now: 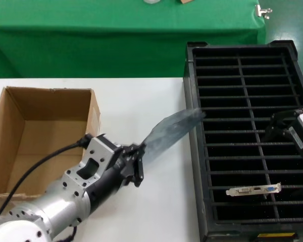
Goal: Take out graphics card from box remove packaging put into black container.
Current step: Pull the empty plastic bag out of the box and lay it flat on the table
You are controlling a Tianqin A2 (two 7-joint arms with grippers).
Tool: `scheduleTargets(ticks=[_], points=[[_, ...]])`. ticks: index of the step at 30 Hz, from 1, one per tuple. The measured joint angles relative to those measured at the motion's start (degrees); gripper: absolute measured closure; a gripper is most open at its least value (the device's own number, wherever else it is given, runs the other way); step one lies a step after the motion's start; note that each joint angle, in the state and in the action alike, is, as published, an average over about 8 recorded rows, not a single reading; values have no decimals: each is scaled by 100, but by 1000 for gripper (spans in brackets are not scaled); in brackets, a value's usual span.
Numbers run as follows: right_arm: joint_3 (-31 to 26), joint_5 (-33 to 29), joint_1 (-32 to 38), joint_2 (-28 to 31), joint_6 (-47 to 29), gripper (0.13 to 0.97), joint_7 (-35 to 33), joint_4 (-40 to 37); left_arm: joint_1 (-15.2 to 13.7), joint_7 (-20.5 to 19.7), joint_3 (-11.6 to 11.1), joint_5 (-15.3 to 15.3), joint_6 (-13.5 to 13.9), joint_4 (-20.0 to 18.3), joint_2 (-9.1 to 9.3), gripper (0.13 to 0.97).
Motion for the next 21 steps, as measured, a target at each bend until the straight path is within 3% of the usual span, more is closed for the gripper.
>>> scheduleTargets(ticks=[5, 14, 18, 21], points=[[0, 0, 0, 0, -1, 305, 0, 0, -44, -1277, 48, 343, -104, 479, 45, 958], [-1, 1, 1, 0, -1, 185, 0, 0, -324, -3561, 235, 1001, -473, 1249, 60, 957], [-1, 1, 1, 0, -1, 185, 0, 0, -398, -4271, 330, 1246, -618, 1444, 61, 956], [-1, 1, 1, 0, -2, 165, 0, 0, -417, -4523, 379, 1312, -714, 1504, 61, 955]])
